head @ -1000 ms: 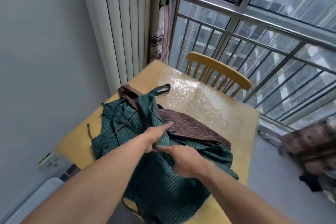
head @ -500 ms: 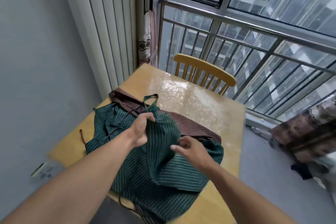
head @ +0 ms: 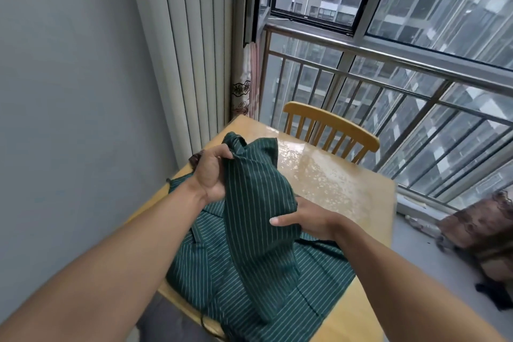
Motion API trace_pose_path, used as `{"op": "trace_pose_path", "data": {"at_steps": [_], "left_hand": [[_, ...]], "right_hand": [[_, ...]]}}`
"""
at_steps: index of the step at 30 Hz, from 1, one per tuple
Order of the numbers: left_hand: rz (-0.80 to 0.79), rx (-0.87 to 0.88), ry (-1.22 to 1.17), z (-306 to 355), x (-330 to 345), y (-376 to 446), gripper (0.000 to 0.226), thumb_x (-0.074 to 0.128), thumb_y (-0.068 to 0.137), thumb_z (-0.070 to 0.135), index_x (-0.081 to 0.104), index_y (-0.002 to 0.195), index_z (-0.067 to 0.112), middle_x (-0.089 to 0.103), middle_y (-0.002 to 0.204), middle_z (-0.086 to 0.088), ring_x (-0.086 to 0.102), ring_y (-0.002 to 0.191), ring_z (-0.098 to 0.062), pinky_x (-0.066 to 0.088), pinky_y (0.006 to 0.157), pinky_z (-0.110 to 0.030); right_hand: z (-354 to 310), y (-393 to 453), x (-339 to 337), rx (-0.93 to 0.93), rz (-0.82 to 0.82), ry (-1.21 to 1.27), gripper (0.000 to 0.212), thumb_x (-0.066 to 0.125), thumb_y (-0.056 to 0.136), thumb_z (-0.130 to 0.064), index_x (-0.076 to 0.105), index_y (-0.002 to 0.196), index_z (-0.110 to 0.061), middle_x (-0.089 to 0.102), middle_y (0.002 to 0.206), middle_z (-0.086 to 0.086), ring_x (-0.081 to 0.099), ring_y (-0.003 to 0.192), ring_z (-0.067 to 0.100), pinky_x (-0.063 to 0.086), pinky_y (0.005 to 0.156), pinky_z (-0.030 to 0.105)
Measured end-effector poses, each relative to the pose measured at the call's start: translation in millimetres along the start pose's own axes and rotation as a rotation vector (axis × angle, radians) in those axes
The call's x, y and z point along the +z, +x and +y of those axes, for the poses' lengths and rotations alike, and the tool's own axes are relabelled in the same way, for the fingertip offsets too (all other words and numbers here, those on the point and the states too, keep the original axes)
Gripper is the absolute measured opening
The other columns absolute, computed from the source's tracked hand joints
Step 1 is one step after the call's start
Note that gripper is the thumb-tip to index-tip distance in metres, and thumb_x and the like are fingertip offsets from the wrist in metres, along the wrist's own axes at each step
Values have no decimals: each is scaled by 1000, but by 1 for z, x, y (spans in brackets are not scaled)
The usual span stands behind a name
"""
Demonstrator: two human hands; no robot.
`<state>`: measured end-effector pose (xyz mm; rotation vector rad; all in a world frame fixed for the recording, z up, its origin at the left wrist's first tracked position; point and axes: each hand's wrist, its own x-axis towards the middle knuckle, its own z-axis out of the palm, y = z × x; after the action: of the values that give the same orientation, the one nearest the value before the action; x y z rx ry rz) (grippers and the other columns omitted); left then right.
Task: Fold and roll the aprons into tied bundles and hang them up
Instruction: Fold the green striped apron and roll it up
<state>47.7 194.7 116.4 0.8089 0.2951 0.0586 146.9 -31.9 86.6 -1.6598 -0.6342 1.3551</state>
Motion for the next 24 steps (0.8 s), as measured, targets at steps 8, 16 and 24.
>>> {"op": "trace_pose_path", "data": {"at_steps": [8, 16, 24], "left_hand": [[-130, -40, 6, 18, -15, 13, 50, 58, 89, 6, 52, 138, 8, 71, 108, -15, 71, 95, -30, 60, 83, -47], [350, -208, 305, -30, -53, 81, 53, 76, 89, 14, 57, 137, 6, 74, 112, -17, 73, 91, -30, 61, 74, -42], [480, -223, 278, -71, -71, 123, 47, 75, 87, 10, 59, 131, 4, 69, 126, -20, 65, 119, -40, 54, 101, -52]], "right_hand": [[5, -17, 13, 121, -477, -7, 56, 89, 76, -28, 59, 115, 0, 65, 110, 15, 65, 103, 31, 56, 95, 43], [60, 18, -3, 368, -235, -91, 55, 87, 79, -29, 60, 121, -6, 66, 110, 10, 66, 93, 25, 48, 99, 55], [105, 63, -43, 336, 23, -264, 62, 84, 79, -48, 61, 128, -18, 64, 125, -8, 62, 117, 17, 45, 104, 34]]}}
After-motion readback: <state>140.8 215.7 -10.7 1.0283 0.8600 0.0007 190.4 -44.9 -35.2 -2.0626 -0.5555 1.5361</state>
